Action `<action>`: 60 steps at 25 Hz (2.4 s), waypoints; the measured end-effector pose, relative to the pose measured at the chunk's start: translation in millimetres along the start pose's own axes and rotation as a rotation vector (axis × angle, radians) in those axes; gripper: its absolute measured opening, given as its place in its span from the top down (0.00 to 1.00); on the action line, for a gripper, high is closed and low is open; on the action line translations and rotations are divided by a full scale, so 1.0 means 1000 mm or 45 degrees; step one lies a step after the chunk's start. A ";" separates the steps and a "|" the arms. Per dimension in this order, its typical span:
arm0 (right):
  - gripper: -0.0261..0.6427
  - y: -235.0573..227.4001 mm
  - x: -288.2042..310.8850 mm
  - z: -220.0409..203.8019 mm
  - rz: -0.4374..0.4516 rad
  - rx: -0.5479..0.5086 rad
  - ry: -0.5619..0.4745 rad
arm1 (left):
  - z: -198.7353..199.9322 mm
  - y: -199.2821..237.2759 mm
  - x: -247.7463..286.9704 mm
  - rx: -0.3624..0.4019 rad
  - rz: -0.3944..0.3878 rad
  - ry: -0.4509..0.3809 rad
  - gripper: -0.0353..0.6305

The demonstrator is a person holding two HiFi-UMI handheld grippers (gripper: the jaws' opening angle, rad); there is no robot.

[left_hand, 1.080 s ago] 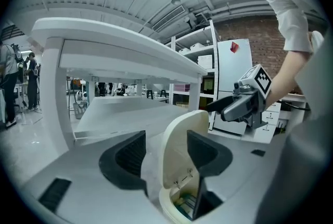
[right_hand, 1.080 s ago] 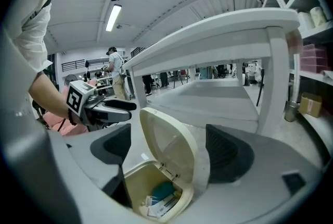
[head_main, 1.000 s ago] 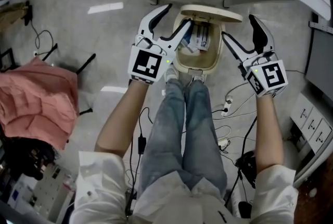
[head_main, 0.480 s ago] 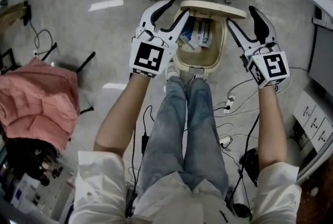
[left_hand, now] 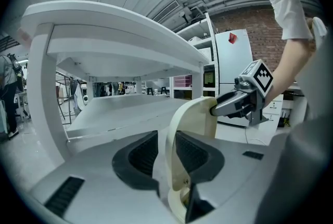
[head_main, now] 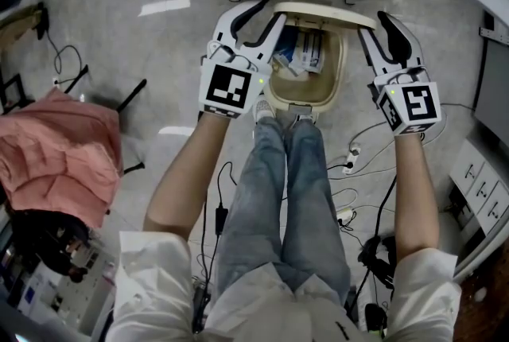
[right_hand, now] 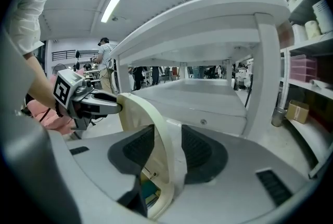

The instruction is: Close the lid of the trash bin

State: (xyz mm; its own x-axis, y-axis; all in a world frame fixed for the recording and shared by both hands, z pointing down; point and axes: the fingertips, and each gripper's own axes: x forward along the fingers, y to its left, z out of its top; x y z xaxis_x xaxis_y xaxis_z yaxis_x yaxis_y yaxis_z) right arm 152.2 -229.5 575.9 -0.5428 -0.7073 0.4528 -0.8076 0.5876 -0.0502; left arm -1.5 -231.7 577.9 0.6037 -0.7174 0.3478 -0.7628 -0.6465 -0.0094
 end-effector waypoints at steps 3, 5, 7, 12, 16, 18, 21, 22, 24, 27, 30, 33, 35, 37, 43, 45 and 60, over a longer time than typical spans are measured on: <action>0.74 -0.001 -0.001 0.001 -0.009 -0.022 -0.004 | 0.003 -0.001 0.001 0.032 -0.001 -0.007 0.78; 0.77 0.001 -0.003 0.001 -0.004 -0.040 -0.002 | 0.004 -0.003 0.000 0.059 -0.002 -0.007 0.79; 0.81 0.002 -0.003 0.001 0.000 -0.054 0.000 | 0.006 -0.004 0.000 0.076 0.001 -0.014 0.80; 0.84 0.003 -0.005 0.000 -0.005 -0.066 -0.005 | 0.007 -0.008 0.001 0.094 0.005 -0.023 0.84; 0.84 0.003 -0.004 0.000 -0.004 -0.068 -0.007 | 0.007 -0.007 0.002 0.105 0.004 -0.024 0.84; 0.84 0.003 -0.004 0.000 -0.006 -0.069 -0.007 | 0.008 -0.007 0.002 0.113 0.003 -0.025 0.85; 0.84 0.004 -0.003 0.000 -0.009 -0.066 -0.005 | 0.007 -0.006 0.001 0.115 0.003 -0.022 0.85; 0.84 0.004 -0.003 0.000 -0.010 -0.065 -0.004 | 0.007 -0.006 0.001 0.112 0.001 -0.022 0.85; 0.84 0.004 -0.004 0.000 -0.011 -0.063 -0.003 | 0.007 -0.006 0.000 0.107 -0.004 -0.022 0.85; 0.85 0.006 -0.005 0.000 -0.005 -0.071 0.000 | 0.007 -0.008 -0.001 0.121 -0.017 -0.017 0.85; 0.85 0.008 -0.008 -0.002 0.004 -0.076 0.007 | 0.006 -0.012 -0.005 0.146 -0.038 -0.009 0.85; 0.85 0.013 -0.014 -0.006 0.016 -0.090 0.019 | 0.004 -0.017 -0.010 0.183 -0.074 0.009 0.85; 0.84 0.016 -0.017 -0.008 0.026 -0.111 0.033 | 0.003 -0.021 -0.013 0.224 -0.108 0.026 0.85; 0.84 0.020 -0.020 -0.009 0.037 -0.128 0.042 | 0.001 -0.025 -0.018 0.257 -0.136 0.043 0.85; 0.84 0.028 -0.027 -0.015 0.055 -0.134 0.055 | -0.005 -0.033 -0.026 0.270 -0.156 0.067 0.85; 0.83 0.031 -0.030 -0.017 0.059 -0.133 0.063 | -0.006 -0.036 -0.029 0.266 -0.160 0.072 0.85; 0.80 0.058 -0.048 -0.037 0.111 -0.211 0.136 | -0.029 -0.061 -0.057 0.338 -0.268 0.149 0.83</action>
State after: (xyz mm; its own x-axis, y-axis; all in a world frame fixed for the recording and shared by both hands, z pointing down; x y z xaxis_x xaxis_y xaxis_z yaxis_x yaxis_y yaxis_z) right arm 139.8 -147.1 584.1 -0.5740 -0.6105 0.5457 -0.7051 0.7073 0.0497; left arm 4.2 -143.9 585.5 0.6988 -0.5366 0.4730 -0.5284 -0.8330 -0.1643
